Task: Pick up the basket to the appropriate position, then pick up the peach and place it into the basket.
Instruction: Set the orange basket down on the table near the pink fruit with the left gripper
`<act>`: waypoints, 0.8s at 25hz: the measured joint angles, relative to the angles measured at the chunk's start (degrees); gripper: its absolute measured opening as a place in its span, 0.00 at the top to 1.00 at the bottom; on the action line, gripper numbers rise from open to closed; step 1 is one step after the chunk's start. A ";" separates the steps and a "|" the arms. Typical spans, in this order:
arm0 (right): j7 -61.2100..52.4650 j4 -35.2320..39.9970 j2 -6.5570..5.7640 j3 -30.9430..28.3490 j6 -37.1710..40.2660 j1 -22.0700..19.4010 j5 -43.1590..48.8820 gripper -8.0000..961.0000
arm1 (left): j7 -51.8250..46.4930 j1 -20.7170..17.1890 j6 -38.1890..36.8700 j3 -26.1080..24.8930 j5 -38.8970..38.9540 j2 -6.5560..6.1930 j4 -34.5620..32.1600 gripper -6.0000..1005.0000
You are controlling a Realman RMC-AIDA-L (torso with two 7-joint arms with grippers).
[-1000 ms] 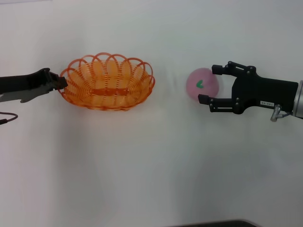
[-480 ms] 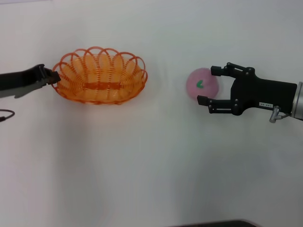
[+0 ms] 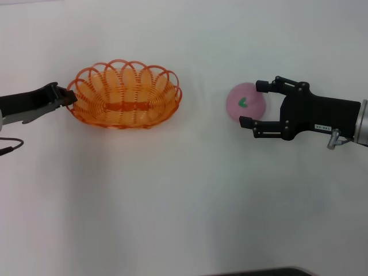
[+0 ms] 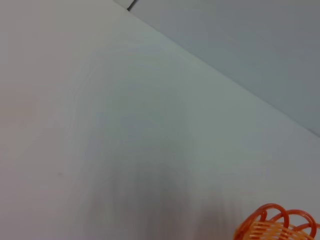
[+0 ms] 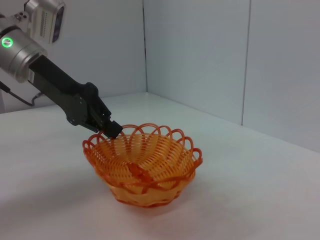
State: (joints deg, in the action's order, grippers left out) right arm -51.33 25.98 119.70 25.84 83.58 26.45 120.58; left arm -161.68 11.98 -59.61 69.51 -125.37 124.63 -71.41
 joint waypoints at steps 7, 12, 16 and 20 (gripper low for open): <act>0.00 0.06 0.00 0.00 0.00 -0.07 0.00 0.02 | 0.42 -0.63 1.30 0.90 0.53 0.00 -0.22 0.95; 0.05 0.09 0.00 0.00 0.00 -0.09 0.00 0.02 | 0.49 -0.85 1.82 1.14 0.63 0.00 -0.28 0.96; 0.07 0.08 -0.04 0.00 0.00 -0.09 0.01 0.02 | 0.77 -0.79 1.93 1.23 0.67 0.00 -0.13 0.96; 0.09 0.05 -0.07 -0.04 0.00 -0.09 0.00 0.02 | 0.96 -0.94 1.95 1.27 0.67 0.00 -0.30 0.94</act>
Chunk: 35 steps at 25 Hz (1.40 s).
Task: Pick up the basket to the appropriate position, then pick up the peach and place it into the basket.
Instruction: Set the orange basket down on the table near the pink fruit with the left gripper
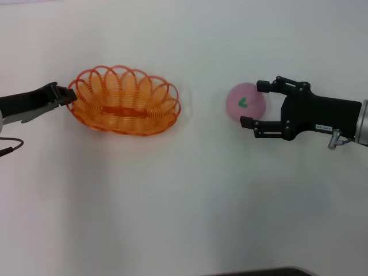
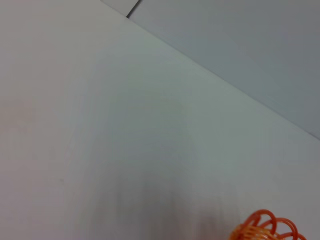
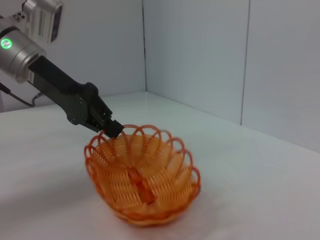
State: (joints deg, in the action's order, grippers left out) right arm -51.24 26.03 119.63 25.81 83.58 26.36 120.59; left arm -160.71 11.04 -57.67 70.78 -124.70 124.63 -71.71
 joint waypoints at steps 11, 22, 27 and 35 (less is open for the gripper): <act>0.00 -0.02 -0.02 -0.40 0.00 0.00 0.00 0.02 | 1.01 -0.79 -0.38 -0.37 1.75 0.00 -0.07 0.82; -0.01 0.00 -0.02 -0.50 0.00 0.06 0.00 0.02 | 5.90 -0.83 -1.58 -2.12 3.44 -0.20 0.44 0.47; -0.57 -0.08 -0.02 -0.50 0.00 0.30 0.00 0.02 | 9.30 0.50 -5.56 -6.47 3.68 -0.56 1.36 0.27; -4.54 -0.11 0.00 -0.49 0.03 1.09 0.00 0.02 | 31.72 7.57 -20.19 -25.40 10.54 -1.07 14.34 0.10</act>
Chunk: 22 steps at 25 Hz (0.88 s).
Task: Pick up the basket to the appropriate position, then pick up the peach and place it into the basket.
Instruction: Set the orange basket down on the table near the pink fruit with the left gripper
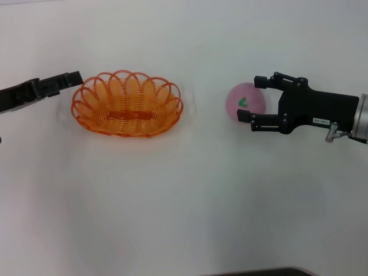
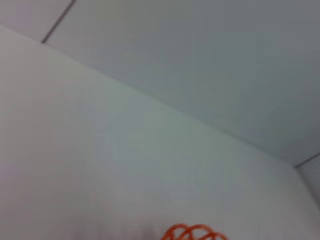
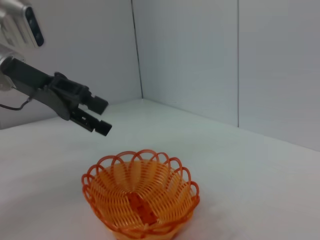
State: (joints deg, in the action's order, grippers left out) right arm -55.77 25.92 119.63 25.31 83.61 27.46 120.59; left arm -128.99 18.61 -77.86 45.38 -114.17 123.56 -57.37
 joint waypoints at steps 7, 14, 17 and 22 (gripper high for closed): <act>-1.39 0.01 -0.17 0.33 0.26 0.29 0.00 0.02 | 18.35 2.19 -9.46 -3.79 2.69 -2.18 6.02 0.11; -1.44 0.38 -0.26 0.44 0.48 0.23 0.00 0.02 | 35.26 1.95 -20.30 -3.76 5.24 -3.01 6.58 0.11; -1.44 0.47 -0.41 0.47 0.71 0.10 0.11 0.02 | 42.37 1.13 -21.46 -3.35 4.04 -2.81 6.50 0.11; -1.44 0.54 -0.56 0.57 0.86 0.05 0.34 0.02 | 53.62 -0.50 -21.14 -3.36 0.87 -2.06 6.66 0.12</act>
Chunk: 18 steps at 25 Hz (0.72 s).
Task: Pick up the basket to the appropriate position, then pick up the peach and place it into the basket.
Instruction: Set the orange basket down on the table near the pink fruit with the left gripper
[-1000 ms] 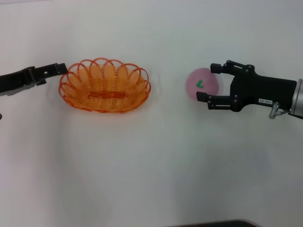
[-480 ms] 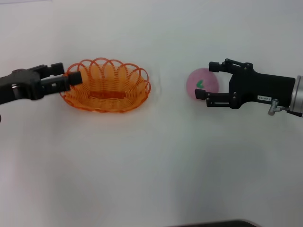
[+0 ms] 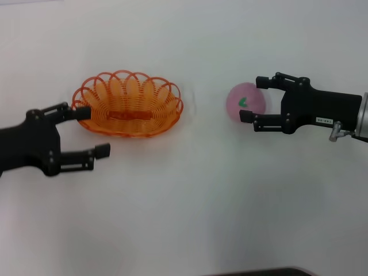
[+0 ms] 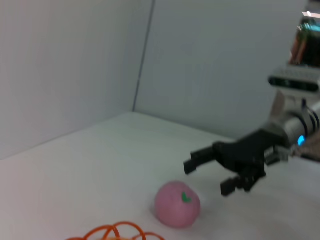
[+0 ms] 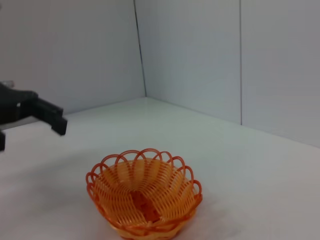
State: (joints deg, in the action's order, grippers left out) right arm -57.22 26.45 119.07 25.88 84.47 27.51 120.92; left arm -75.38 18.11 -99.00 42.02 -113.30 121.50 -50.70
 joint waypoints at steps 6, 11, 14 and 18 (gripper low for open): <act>-0.04 0.01 -0.29 0.13 0.28 -0.22 0.12 0.02 | 6.39 -1.89 3.58 0.22 -3.33 1.32 -0.15 0.12; -0.28 0.00 -0.34 0.52 0.30 -0.27 0.15 0.02 | 6.84 -2.19 4.36 -0.23 -4.14 1.38 0.35 0.12; -0.52 0.01 -0.33 0.94 0.30 -0.20 0.18 0.02 | 6.75 -2.45 4.08 -0.24 -4.14 1.32 0.36 0.12; -0.76 0.01 -0.27 1.24 0.30 0.14 0.10 0.02 | 6.70 -3.23 4.04 -0.39 -4.05 1.44 0.40 0.12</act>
State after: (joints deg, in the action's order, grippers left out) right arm -57.98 26.46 118.81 27.12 84.77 27.65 121.02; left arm -68.68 14.89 -94.96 41.63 -117.34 122.95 -50.30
